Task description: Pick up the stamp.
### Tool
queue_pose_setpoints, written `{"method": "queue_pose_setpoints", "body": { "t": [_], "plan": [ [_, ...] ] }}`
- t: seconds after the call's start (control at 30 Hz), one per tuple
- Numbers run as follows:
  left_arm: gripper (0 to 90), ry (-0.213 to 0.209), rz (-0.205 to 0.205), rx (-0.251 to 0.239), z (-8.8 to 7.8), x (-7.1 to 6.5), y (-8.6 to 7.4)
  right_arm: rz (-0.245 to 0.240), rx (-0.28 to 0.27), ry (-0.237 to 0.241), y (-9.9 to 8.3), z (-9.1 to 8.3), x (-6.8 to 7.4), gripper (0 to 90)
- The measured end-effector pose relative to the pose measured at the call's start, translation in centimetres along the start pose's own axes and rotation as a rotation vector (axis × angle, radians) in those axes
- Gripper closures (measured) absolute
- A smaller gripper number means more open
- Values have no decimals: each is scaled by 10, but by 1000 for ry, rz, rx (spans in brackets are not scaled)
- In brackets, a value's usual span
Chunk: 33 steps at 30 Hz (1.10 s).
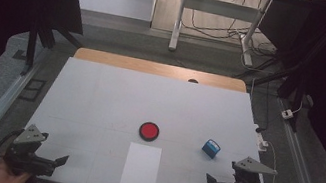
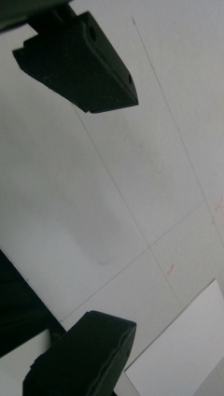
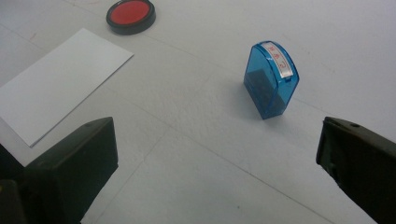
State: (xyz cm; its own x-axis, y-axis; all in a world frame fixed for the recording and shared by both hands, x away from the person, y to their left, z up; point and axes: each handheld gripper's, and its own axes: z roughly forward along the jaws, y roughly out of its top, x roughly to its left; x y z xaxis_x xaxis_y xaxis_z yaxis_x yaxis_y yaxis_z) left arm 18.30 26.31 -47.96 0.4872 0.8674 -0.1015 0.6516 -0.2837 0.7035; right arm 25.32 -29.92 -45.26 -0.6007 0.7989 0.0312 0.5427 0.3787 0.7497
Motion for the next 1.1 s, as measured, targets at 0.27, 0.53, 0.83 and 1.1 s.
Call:
{"method": "queue_pose_setpoints", "body": {
  "t": [0.27,0.53,0.83,1.1],
  "plan": [
    [0,-26,8,14,3,1,2,-31,-15,-19,6,1,-1,0],
    [0,-43,19,-9,2,3,2,-42,-20,-10,11,7,-1,0],
    [0,-56,15,-11,2,4,1,-57,-30,-13,19,18,-4,0],
    [0,-60,10,-7,2,4,2,-64,12,-15,25,31,-8,0]
  ]
}}
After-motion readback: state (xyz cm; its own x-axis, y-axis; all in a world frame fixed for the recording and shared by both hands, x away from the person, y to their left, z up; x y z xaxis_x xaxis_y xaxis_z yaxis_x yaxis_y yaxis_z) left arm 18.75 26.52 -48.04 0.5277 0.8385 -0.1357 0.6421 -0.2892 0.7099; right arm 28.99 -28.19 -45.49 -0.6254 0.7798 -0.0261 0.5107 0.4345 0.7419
